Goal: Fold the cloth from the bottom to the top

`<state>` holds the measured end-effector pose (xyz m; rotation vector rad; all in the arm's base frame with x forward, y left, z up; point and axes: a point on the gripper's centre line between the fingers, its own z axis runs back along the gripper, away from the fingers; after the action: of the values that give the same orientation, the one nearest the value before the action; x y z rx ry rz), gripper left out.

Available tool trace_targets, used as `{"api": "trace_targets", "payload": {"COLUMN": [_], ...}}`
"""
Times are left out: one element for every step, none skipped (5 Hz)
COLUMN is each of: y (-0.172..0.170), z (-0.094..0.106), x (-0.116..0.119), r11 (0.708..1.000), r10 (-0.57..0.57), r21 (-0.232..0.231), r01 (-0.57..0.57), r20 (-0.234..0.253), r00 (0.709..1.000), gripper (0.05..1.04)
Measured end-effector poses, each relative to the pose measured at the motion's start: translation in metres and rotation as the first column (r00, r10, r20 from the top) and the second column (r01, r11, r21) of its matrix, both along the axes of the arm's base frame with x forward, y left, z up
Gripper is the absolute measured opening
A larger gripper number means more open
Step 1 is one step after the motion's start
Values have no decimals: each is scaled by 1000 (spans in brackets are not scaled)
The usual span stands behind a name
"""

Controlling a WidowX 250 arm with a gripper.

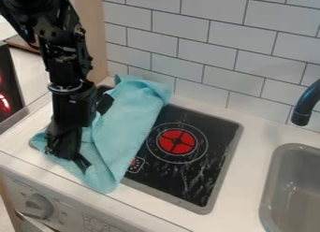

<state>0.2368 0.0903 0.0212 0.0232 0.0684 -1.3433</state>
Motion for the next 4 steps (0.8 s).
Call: {"api": "trace_targets", "payload": {"y": [-3, -9, -13, -15], "z": [7, 19, 41, 64], "x": [0, -2, 6, 27], "r11": [1000, 999, 996, 991], "r10": [-16, -15, 2, 57], "r21": [-19, -47, -88, -129], "r01": [16, 16, 2, -45], "r20": [11, 17, 52, 93], "r00": [1000, 1000, 999, 994], "gripper": [64, 50, 50, 50]}}
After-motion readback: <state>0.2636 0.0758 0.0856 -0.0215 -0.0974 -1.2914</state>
